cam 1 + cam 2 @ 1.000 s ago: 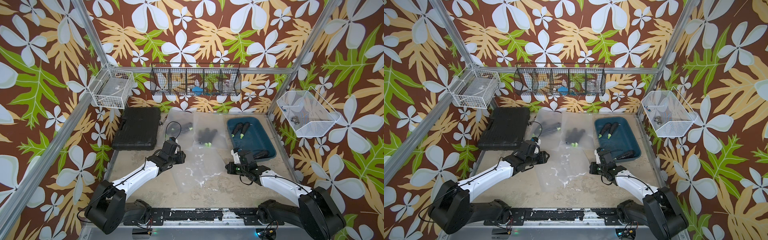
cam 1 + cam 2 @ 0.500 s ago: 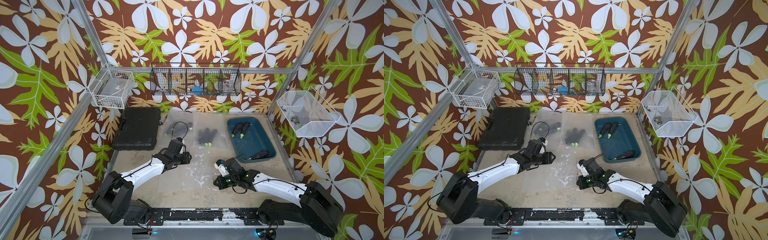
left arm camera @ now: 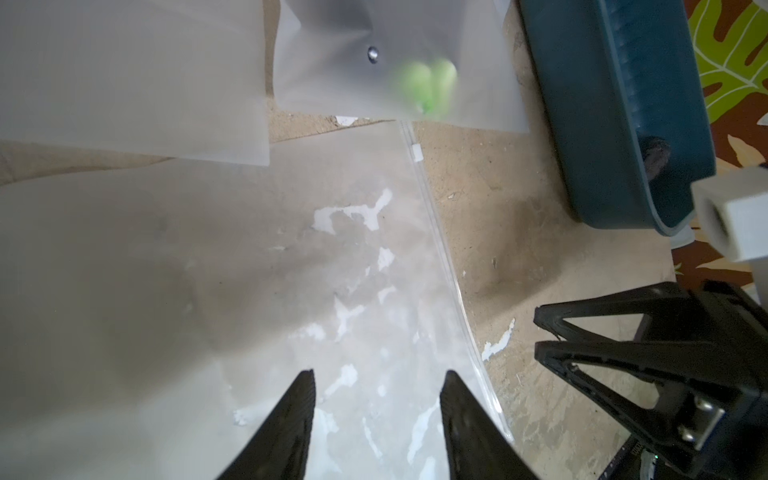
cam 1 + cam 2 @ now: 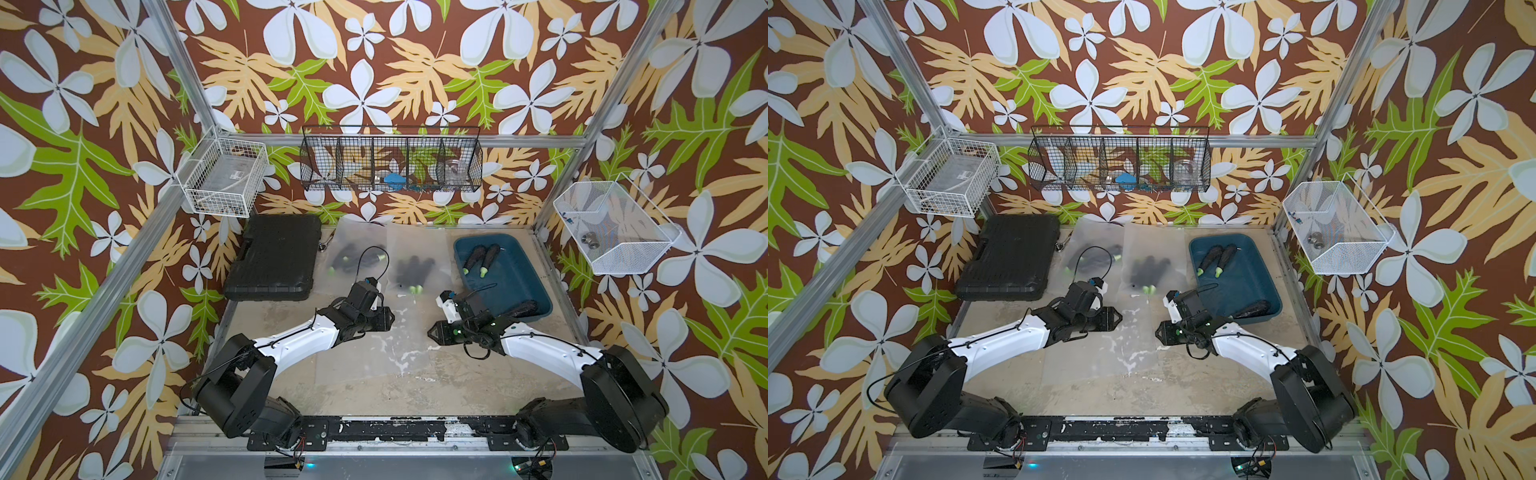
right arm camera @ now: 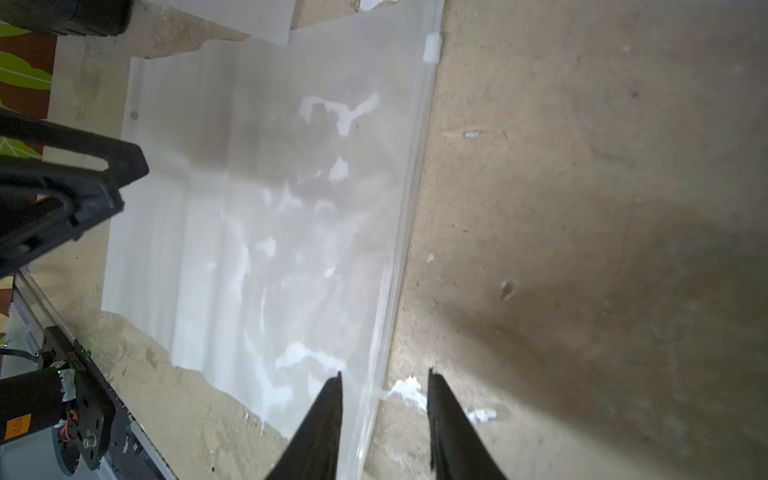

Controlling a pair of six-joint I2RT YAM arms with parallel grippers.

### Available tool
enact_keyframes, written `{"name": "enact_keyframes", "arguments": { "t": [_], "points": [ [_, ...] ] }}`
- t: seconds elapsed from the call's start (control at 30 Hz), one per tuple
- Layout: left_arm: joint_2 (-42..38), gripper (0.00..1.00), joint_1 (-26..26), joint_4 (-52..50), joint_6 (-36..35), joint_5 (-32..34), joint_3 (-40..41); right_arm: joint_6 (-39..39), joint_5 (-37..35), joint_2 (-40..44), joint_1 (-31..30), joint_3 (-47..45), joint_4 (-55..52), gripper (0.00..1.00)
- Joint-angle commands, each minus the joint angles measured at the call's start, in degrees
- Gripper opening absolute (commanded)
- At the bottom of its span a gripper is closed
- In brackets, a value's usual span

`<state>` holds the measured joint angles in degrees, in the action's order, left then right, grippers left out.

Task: Place the eggplant in a zip-top bag and seal the zipper
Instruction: Adjust the zipper food storage bag in the zipper food storage bag.

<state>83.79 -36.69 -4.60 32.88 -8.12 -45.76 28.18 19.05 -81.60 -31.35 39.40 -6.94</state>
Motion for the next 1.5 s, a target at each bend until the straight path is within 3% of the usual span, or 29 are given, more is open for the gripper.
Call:
{"name": "enact_keyframes", "arguments": {
  "t": [0.0,0.13,0.4,0.6,0.93,1.03,1.1,1.2,1.47],
  "points": [
    [0.1,0.52,-0.1,1.3,0.3,-0.1,0.3,-1.2,-1.1,-3.7,-0.4,1.8,4.5,0.3],
    [0.8,0.49,-0.1,2.0,0.1,-1.0,1.4,-1.1,-2.1,-7.9,-0.4,4.4,6.3,0.3],
    [2.2,0.33,-0.1,5.9,0.4,-2.9,5.8,1.2,-0.6,-14.6,0.1,6.7,10.4,0.31],
    [3.5,0.27,-0.1,7.3,0.4,-2.8,8.2,3.2,1.6,-14.8,0.1,5.4,13.4,0.27],
    [4.2,0.26,-0.1,8.2,0.5,-2.9,9.4,4.5,4.8,-15.1,0.1,4.4,15.1,0.2],
    [4.1,0.26,-0.1,8.0,0.5,-2.8,9.4,4.8,3.0,-14.6,0.3,4.2,14.4,0.23],
    [4.0,0.26,-0.1,7.9,0.4,-2.8,9.5,5.3,1.8,-14.5,1.2,3.7,14.3,0.32],
    [4.0,0.26,-0.1,7.9,0.4,-2.8,9.5,5.1,1.5,-14.8,1.9,3.2,14.7,0.38],
    [4.2,0.25,-0.1,8.2,0.6,-2.9,9.7,6.0,6.3,-16.9,1.9,3.0,18.0,0.32]
  ]
}}
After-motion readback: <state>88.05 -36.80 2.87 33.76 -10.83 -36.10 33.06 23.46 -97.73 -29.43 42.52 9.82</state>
